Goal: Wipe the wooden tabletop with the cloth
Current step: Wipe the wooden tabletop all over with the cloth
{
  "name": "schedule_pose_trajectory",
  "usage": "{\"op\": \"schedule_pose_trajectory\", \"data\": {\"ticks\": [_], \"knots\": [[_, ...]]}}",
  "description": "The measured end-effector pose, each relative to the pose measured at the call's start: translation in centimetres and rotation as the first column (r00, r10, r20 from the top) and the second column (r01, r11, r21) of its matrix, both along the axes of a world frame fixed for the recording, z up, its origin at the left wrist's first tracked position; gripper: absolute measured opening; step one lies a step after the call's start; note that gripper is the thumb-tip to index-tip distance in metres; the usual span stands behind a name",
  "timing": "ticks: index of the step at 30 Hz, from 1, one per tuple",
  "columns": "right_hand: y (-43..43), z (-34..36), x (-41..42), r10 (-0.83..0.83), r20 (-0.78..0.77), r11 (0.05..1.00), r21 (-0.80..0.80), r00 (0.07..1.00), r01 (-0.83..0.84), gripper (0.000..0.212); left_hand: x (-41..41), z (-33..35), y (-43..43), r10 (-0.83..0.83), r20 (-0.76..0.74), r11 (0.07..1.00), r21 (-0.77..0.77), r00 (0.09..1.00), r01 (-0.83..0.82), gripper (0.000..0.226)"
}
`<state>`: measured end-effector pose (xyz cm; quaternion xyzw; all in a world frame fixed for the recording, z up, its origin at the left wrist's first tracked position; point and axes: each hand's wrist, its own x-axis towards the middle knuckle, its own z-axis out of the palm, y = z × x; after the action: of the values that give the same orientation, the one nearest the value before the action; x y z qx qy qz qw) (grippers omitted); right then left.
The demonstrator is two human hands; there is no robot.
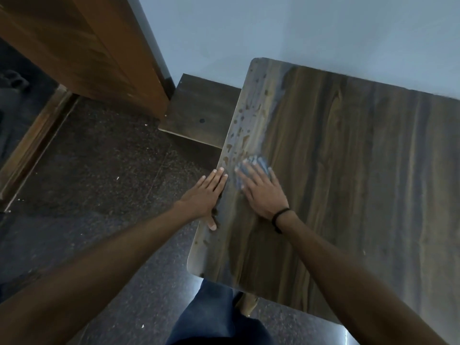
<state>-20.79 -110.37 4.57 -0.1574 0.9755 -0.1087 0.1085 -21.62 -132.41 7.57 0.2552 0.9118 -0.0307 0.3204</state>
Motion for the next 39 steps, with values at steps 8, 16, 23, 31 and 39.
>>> {"op": "schedule_pose_trajectory", "data": {"ticks": [8, 16, 23, 31, 39], "knots": [[0.6, 0.7, -4.1, -0.206, 0.035, 0.978, -0.036, 0.978, 0.207, 0.052, -6.7, 1.1, 1.4, 0.046, 0.043, 0.994, 0.096, 0.998, -0.05, 0.153], [3.5, 1.1, -7.4, -0.252, 0.082, 0.966, -0.042, 0.964, 0.256, 0.052, -8.3, 0.0, 1.2, -0.002, 0.04, 0.996, 0.087, 0.999, -0.002, 0.154], [4.4, 0.1, -5.6, -0.074, -0.003, 0.997, 0.014, 0.997, 0.074, 0.052, -9.5, 0.5, 1.8, 0.027, 0.073, 0.992, 0.124, 0.997, -0.036, 0.146], [3.5, 0.5, -9.3, -0.113, 0.006, 0.993, -0.012, 0.994, 0.113, 0.052, -17.2, 1.1, 4.6, 0.069, 0.018, 0.982, 0.176, 0.997, -0.071, 0.144], [3.0, 0.9, -16.1, -0.233, 0.073, 0.971, -0.044, 0.97, 0.236, 0.052, -18.9, -0.2, 4.0, -0.032, 0.024, 0.994, 0.105, 0.999, 0.029, 0.147]]}}
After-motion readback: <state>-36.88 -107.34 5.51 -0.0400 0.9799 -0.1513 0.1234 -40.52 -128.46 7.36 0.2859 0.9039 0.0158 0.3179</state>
